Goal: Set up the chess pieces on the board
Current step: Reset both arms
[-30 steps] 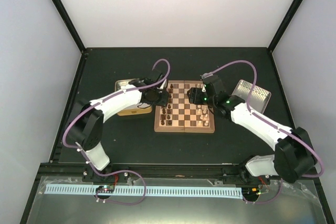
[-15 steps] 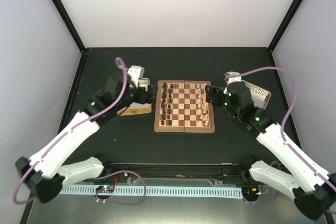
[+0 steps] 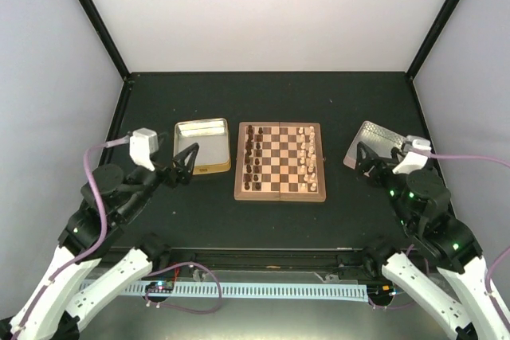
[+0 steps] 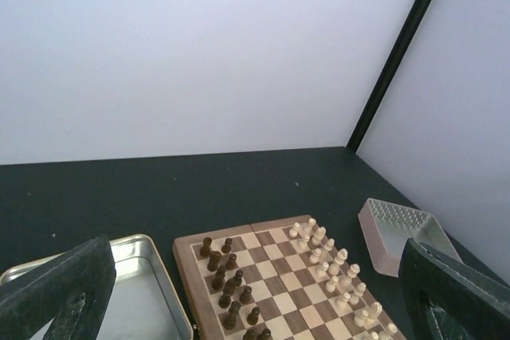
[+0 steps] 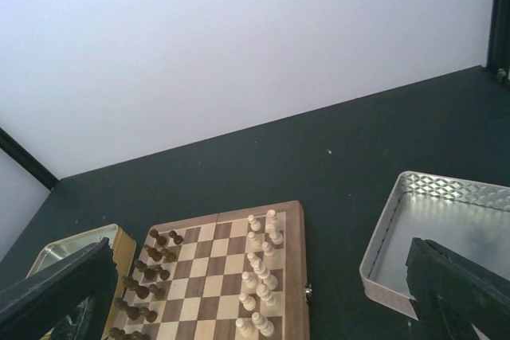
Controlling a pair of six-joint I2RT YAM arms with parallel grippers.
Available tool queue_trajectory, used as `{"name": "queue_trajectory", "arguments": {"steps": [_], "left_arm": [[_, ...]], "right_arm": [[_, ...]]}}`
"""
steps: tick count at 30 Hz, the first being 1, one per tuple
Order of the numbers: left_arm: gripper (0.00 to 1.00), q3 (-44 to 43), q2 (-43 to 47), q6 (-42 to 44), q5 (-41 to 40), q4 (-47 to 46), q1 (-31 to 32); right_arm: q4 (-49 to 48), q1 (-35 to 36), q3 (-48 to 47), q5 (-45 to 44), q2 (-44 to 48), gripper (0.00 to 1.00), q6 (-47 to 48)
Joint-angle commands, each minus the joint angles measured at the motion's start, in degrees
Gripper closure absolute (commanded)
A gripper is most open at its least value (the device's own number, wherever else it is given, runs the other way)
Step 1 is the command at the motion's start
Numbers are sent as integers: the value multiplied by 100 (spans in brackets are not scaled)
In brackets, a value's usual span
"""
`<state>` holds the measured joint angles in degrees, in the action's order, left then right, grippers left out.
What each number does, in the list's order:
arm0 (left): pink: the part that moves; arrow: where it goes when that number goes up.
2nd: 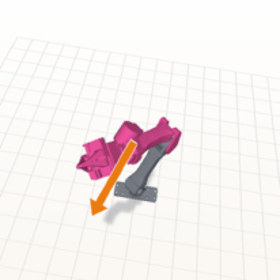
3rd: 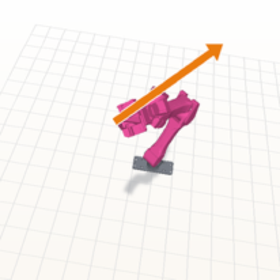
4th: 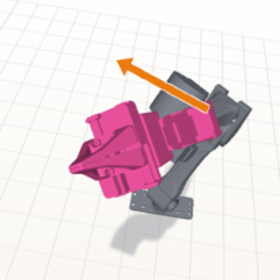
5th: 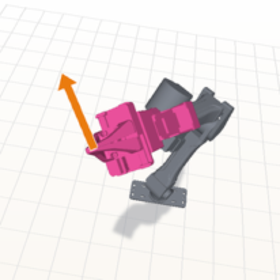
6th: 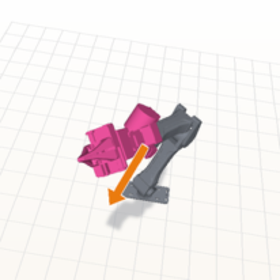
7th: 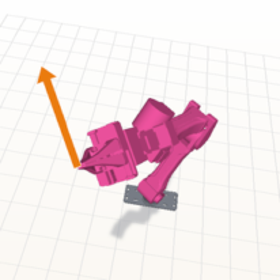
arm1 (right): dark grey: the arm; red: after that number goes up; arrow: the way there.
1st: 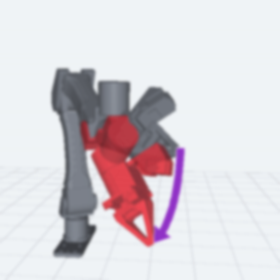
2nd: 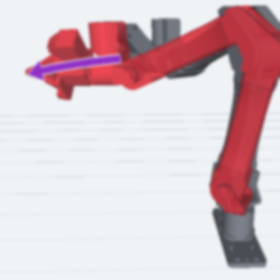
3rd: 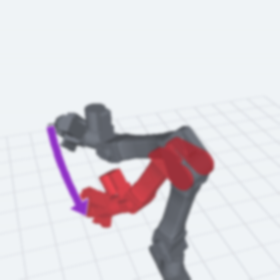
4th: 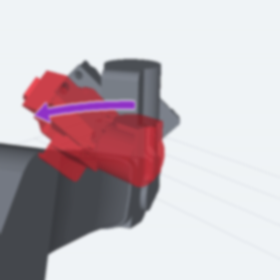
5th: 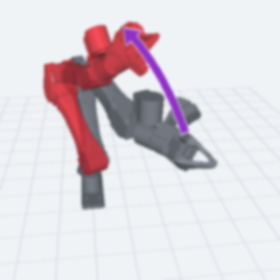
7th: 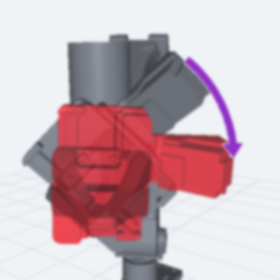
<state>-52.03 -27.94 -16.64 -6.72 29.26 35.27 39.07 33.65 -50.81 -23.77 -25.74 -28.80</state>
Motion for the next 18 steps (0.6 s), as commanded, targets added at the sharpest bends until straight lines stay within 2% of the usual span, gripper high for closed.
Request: {"name": "queue_trajectory", "arguments": {"steps": [1,8,18], "left_arm": [[1,-245,382,132,-151,296,-30],[1,-566,988,285,-470,802,-33],[1,-600,1147,359,-405,1002,-31]], "right_arm": [[723,-25,-58,-381,446,0,-23],[1285,-23,-365,-556,902,0,-170],[1247,-25,-320,-629,1149,0,-227]]}}
